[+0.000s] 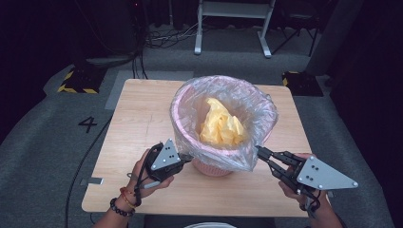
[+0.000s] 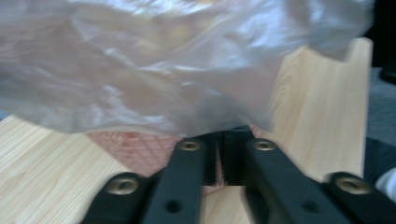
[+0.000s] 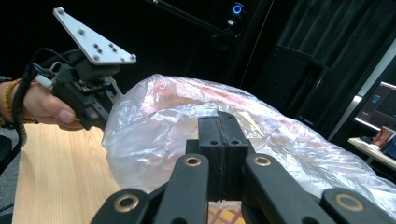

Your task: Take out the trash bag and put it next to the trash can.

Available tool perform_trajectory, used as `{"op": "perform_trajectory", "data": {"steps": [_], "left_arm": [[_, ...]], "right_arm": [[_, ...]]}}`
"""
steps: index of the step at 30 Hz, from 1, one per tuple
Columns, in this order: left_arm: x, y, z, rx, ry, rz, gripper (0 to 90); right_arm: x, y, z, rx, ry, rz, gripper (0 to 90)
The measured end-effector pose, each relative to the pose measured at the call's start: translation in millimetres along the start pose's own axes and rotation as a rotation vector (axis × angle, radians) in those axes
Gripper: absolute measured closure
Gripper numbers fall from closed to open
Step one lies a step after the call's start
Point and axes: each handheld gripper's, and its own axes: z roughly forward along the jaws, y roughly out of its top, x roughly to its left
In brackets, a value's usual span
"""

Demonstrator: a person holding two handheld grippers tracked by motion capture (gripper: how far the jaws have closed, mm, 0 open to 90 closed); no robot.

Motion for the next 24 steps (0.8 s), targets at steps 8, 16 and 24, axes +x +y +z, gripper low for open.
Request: {"op": "perform_trajectory", "data": {"steps": [8,16,24], "left_arm": [[1.3,-4.3,-17.3,-0.115,0.074,-0.099,23.9],[-0.2,-3.5,-26.7,-0.188,0.061,-0.063,30.8],[-3.3,4.1,-11.4,-0.117,0.084,0.016,76.8]], "right_arm": [[-3.6,-4.1,1.9,-0.012,-0.012,0.024,90.0],[-5.0,-4.5,7.9,-0.007,-0.014,0.033,90.0],[-3.8,-1.5,17.8,0.004,0.006,0.031,90.0]]}}
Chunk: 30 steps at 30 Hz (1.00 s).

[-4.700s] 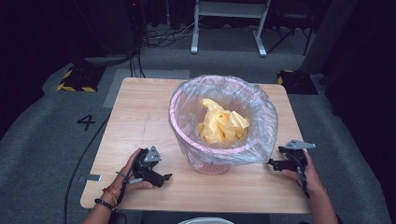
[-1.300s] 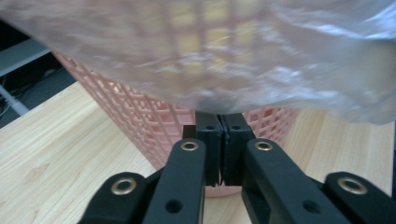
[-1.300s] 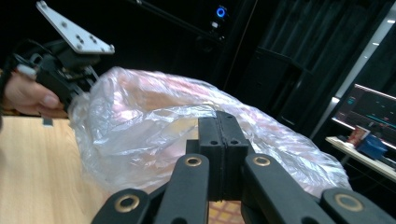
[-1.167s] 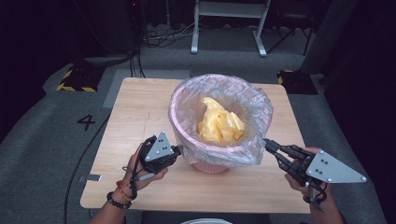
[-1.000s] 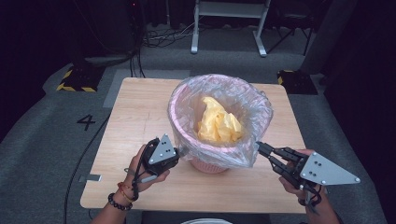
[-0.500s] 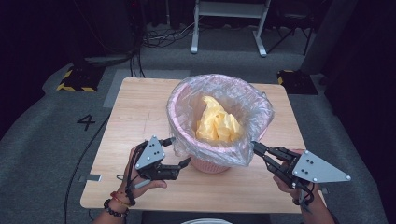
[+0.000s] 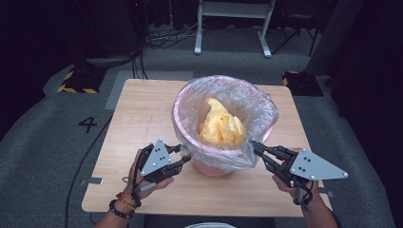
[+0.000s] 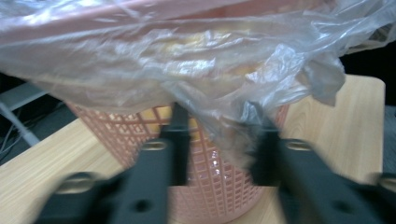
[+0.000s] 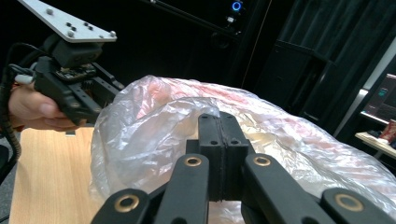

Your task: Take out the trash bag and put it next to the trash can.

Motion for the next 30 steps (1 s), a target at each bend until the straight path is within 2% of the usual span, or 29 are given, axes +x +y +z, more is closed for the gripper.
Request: {"op": "perform_trajectory", "data": {"steps": [1,2,3,6,10,11,15,19,20,22,23,24,25,30], "left_arm": [[-0.8,1.0,1.0,0.009,0.005,0.018,82.3],[-1.8,1.9,1.9,0.009,0.015,0.021,87.8],[-1.7,2.9,2.3,0.005,0.015,0.017,89.1],[-1.5,6.7,3.2,-0.004,0.002,0.005,89.7],[-6.6,12.3,3.9,-0.003,-0.004,0.029,89.9],[-10.0,13.7,4.7,-0.006,-0.007,0.043,89.9],[-12.0,14.6,6.4,-0.001,-0.014,0.047,89.9],[-14.3,14.9,7.6,0.008,-0.008,0.044,89.9],[-15.3,15.1,8.1,0.016,-0.004,0.052,89.9],[-17.7,15.2,8.5,0.023,0.002,0.059,89.9],[-18.3,15.2,8.4,0.022,-0.001,0.060,89.9],[-19.0,15.2,8.5,0.022,-0.001,0.059,89.9],[-19.5,15.4,8.5,0.025,0.005,0.067,89.9],[-21.6,15.2,8.7,0.022,-0.004,0.067,89.9]], "right_arm": [[0.5,0.8,1.5,0.002,0.003,-0.001,90.0],[2.5,3.6,4.8,0.006,0.012,-0.008,90.0],[4.1,5.6,6.4,0.009,0.014,-0.017,90.0],[7.4,9.5,10.1,0.015,0.022,-0.032,90.0],[13.1,14.8,17.2,0.020,0.040,-0.043,90.0],[15.8,15.8,20.2,0.025,0.050,-0.033,90.0],[24.1,17.0,26.7,0.029,0.063,-0.019,90.0],[32.7,16.1,31.8,0.035,0.063,0.001,90.0],[39.7,14.7,34.1,0.035,0.054,0.011,89.8],[43.1,13.8,35.2,0.034,0.052,0.012,89.8],[48.8,12.1,36.7,0.020,0.051,0.023,89.8],[48.8,12.1,36.7,0.020,0.051,0.023,89.8],[53.2,10.0,37.7,0.002,0.051,0.044,90.0],[65.3,4.0,38.6,-0.036,0.059,0.063,90.0]]}}
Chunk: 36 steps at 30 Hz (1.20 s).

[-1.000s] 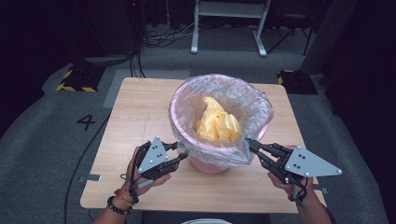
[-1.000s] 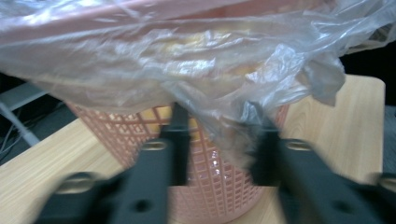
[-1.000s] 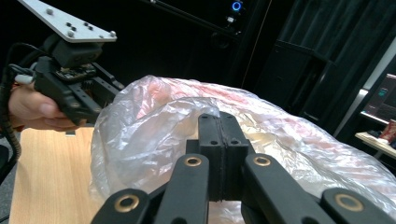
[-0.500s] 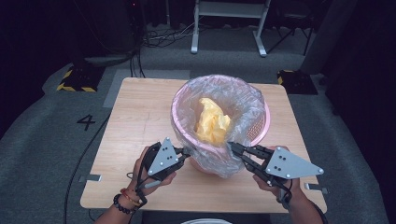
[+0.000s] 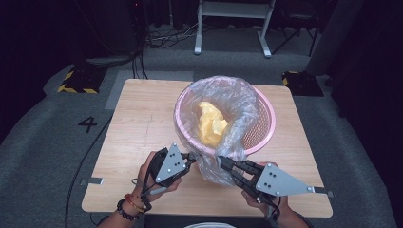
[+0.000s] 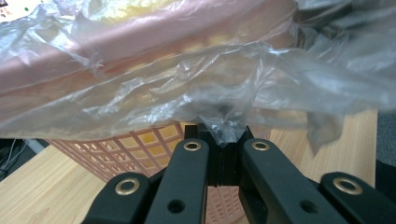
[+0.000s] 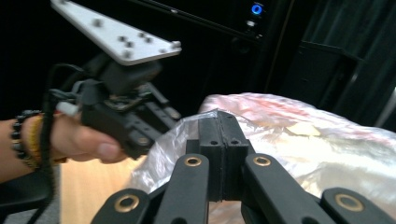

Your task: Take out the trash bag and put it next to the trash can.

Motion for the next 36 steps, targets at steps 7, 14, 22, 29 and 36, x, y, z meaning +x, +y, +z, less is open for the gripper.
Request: {"op": "perform_trajectory", "data": {"steps": [7,14,22,29,36], "left_arm": [[1.0,-4.9,-5.6,-0.067,-0.089,-0.024,82.5],[4.2,-6.0,-16.0,-0.145,-0.209,-0.123,46.1],[-8.6,3.8,-6.0,-0.127,-0.291,-0.173,35.6],[-22.6,14.6,6.4,-0.076,-0.209,-0.151,35.4],[-25.4,13.1,10.8,-0.035,-0.110,-0.110,62.5]], "right_arm": [[8.0,-21.5,10.2,0.005,0.075,0.069,90.0],[0.9,-40.6,16.7,0.025,0.107,0.153,90.0],[-7.6,-56.8,25.4,0.029,0.138,0.217,90.0],[-5.7,-69.7,33.8,0.066,0.187,0.215,90.0],[-3.5,-79.2,37.7,0.114,0.199,0.195,90.0]]}}
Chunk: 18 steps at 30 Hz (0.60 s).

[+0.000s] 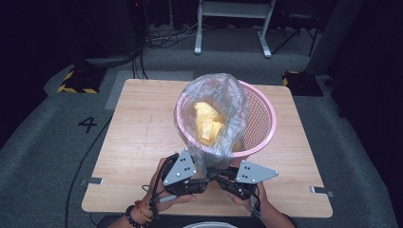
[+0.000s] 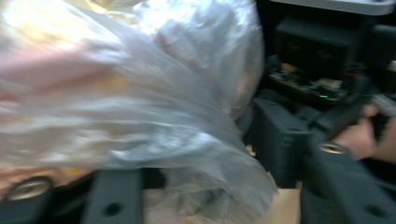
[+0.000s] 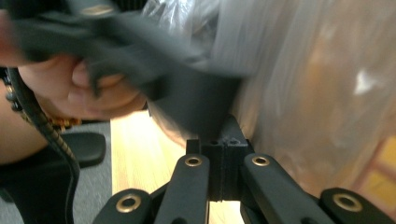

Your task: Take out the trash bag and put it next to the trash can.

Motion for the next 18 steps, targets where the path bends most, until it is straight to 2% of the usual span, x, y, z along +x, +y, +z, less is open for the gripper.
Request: {"op": "perform_trajectory", "data": {"steps": [1,3,4,5,6,7,8,10,11,12,14,15,16,18], "left_arm": [[1.8,-2.0,0.9,0.009,0.032,0.015,70.6],[2.7,-3.2,1.1,0.008,0.043,0.028,81.6],[3.8,-4.6,1.4,0.002,0.037,0.034,81.6],[5.1,-5.8,1.6,0.003,0.035,0.046,84.5],[6.1,-8.4,2.8,0.013,0.047,0.088,87.0],[6.1,-8.4,2.8,0.013,0.047,0.088,87.5],[7.3,-12.0,4.8,0.029,0.048,0.113,87.8],[8.0,-15.1,6.1,0.036,0.045,0.125,88.0],[8.0,-15.1,6.1,0.036,0.045,0.125,88.1],[9.0,-18.0,8.0,0.045,0.047,0.140,88.3],[9.0,-20.7,9.4,0.049,0.049,0.149,88.6],[9.0,-20.7,9.4,0.049,0.049,0.149,88.7],[8.8,-21.7,10.4,0.053,0.049,0.161,88.8],[8.8,-23.6,13.0,0.057,0.049,0.168,88.8]], "right_arm": [[1.7,-3.5,2.7,0.032,-0.010,-0.028,90.0],[4.1,-7.7,4.9,0.069,-0.023,-0.048,90.0],[4.1,-7.7,4.9,0.069,-0.023,-0.048,90.0],[5.2,-9.4,4.9,0.078,-0.022,-0.058,85.9],[7.3,-10.7,0.6,0.088,-0.034,-0.073,80.2],[7.3,-10.7,0.6,0.088,-0.034,-0.073,80.2],[8.0,-9.1,-8.0,0.084,-0.050,-0.099,74.9],[6.9,-5.7,-19.7,0.090,-0.064,-0.109,71.0],[6.9,-5.7,-19.7,0.090,-0.064,-0.109,71.0],[5.4,-1.3,-33.1,0.098,-0.094,-0.141,68.0],[3.5,4.2,-44.9,0.080,-0.114,-0.139,65.0],[3.5,4.2,-44.9,0.080,-0.114,-0.139,65.0],[4.4,11.8,-54.1,0.046,-0.142,-0.145,63.3],[6.9,20.0,-60.4,-0.007,-0.153,-0.146,61.9]]}}
